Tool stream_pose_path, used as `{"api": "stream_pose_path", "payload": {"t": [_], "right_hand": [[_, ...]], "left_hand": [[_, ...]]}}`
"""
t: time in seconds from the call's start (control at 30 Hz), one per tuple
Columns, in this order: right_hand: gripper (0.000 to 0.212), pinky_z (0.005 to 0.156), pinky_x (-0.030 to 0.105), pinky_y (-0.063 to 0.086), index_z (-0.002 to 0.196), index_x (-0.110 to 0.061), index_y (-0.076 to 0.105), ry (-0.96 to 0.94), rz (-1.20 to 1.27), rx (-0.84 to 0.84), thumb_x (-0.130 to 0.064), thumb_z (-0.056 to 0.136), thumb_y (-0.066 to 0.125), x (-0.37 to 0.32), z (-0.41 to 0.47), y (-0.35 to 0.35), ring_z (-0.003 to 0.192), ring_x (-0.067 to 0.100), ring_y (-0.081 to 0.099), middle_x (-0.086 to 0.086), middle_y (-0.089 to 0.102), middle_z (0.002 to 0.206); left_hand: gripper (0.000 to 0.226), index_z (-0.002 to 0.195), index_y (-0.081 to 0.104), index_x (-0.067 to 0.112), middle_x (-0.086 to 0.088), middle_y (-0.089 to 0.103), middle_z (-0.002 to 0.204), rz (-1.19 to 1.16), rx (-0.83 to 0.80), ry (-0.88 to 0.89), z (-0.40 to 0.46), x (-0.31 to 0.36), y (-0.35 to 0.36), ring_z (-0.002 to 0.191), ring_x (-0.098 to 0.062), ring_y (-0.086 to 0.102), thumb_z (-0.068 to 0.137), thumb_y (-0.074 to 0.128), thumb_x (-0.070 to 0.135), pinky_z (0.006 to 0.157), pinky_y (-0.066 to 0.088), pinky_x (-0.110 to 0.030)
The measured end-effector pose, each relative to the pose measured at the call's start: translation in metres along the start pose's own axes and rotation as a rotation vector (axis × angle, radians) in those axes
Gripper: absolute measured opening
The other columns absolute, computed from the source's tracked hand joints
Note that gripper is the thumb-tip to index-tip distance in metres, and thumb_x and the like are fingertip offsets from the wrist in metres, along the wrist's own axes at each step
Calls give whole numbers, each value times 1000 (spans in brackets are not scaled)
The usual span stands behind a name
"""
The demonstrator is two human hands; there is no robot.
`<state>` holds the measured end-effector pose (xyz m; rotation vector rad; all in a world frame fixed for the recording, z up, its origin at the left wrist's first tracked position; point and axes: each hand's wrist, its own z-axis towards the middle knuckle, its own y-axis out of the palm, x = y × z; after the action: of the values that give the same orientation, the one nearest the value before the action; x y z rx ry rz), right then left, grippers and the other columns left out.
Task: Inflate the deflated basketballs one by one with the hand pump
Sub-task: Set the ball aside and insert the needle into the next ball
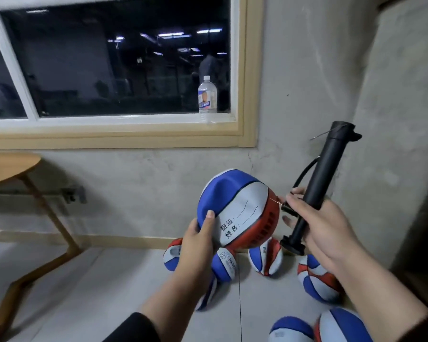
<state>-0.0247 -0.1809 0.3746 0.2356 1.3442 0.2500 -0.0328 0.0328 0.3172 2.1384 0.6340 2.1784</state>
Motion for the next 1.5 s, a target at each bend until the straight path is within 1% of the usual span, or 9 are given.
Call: {"api": "stream_pose_path", "payload": {"t": [0.17, 0.37, 0.47, 0.57, 0.63, 0.73, 0.87, 1.27, 1.5], "right_hand": [[16, 89, 41, 54, 106, -17, 62, -40, -75, -15, -13, 94, 71, 6, 2, -7, 90, 22, 71, 9, 67, 95], [15, 102, 49, 52, 104, -20, 60, -68, -26, 54, -14, 95, 70, -3, 9, -12, 110, 28, 72, -3, 74, 90], [15, 84, 45, 60, 107, -17, 57, -60, 25, 28, -12, 97, 66, -8, 8, -10, 105, 28, 74, 1, 75, 90], [14, 71, 37, 60, 107, -17, 55, -85, 30, 24, -10, 99, 63, -12, 6, -11, 102, 24, 75, -1, 75, 87], [14, 80, 45, 59, 105, -18, 56, -99, -10, -6, -10, 98, 65, -12, 5, -11, 108, 28, 74, 4, 78, 94], [25, 101, 62, 52, 100, -28, 63, -163, -126, -40, -30, 84, 83, -11, 1, -5, 110, 33, 72, 21, 74, 109], [58, 100, 66, 50, 96, -37, 65, -211, -237, -67, -71, 55, 88, -11, -4, 5, 112, 39, 68, 23, 70, 113], [31, 102, 63, 50, 95, -37, 67, -251, -189, -40, -47, 70, 82, -13, -1, 11, 107, 34, 72, 19, 72, 105], [16, 104, 55, 52, 106, -20, 58, -177, 33, -32, -8, 97, 65, -19, 3, 3, 102, 30, 74, 3, 73, 84]], "left_hand": [[30, 120, 67, 18, -4, 79, 102, -60, -60, -27, 4, 5, 4, 90, -25, 77, 100, 67, 41, 75, 61, -40], [26, 130, 66, 24, -5, 75, 124, -65, -90, 52, 7, 1, 3, 117, -28, 71, 105, 60, 29, 106, 52, -55], [34, 139, 60, 20, -6, 70, 134, -105, -192, 64, 5, 1, 7, 127, -28, 65, 106, 58, 27, 112, 46, -53], [58, 138, 60, 17, -10, 68, 138, -99, -258, 23, 8, 10, 7, 133, -32, 61, 94, 69, 52, 113, 44, -53], [88, 136, 63, 21, -9, 67, 139, -59, -241, -22, 11, 16, 5, 134, -31, 60, 72, 75, 80, 115, 43, -57], [103, 133, 65, 23, -4, 71, 132, -3, -235, -65, 14, 21, 2, 125, -27, 67, 55, 78, 88, 110, 48, -58], [71, 131, 67, 16, -10, 74, 125, -62, -321, -102, 7, 25, -3, 117, -30, 71, 78, 70, 64, 106, 52, -55], [53, 135, 60, 7, -18, 73, 126, -191, -278, 95, 4, 18, -5, 113, -30, 71, 90, 67, 34, 88, 59, -38], [48, 128, 63, 9, -17, 75, 118, -117, -175, 185, 2, 22, 0, 107, -31, 73, 88, 73, 34, 85, 60, -40]]}}
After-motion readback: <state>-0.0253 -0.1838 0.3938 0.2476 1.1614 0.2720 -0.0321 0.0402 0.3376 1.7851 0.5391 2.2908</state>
